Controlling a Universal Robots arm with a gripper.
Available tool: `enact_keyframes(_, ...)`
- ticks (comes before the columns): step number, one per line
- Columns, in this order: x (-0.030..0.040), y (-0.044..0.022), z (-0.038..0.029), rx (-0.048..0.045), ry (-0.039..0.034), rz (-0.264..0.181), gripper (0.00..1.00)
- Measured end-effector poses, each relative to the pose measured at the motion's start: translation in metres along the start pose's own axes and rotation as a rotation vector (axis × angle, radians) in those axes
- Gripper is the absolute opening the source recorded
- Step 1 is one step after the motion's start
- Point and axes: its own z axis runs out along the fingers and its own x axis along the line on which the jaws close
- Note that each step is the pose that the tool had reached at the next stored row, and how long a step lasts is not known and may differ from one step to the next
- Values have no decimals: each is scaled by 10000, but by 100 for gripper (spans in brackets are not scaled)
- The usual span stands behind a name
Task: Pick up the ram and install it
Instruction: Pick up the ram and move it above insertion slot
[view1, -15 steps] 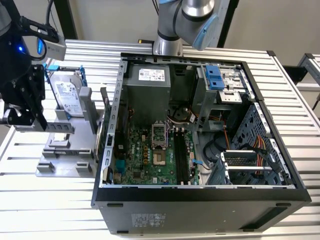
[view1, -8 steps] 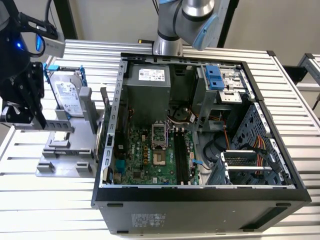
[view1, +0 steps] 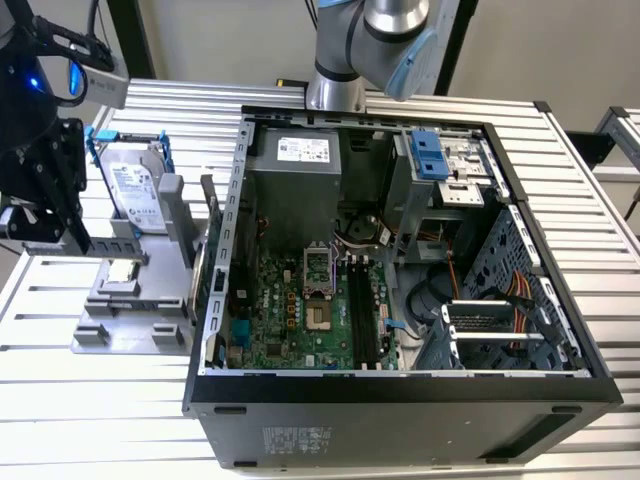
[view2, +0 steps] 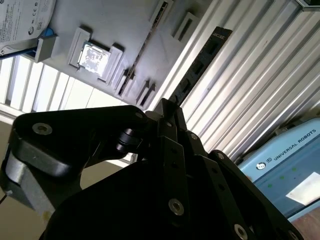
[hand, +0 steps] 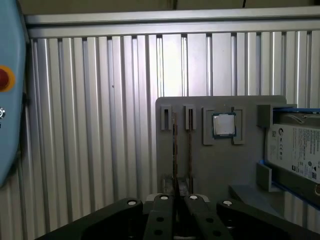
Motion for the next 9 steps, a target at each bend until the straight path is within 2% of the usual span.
enact_keyframes(9,1,0,-53,-1,1,0,0)
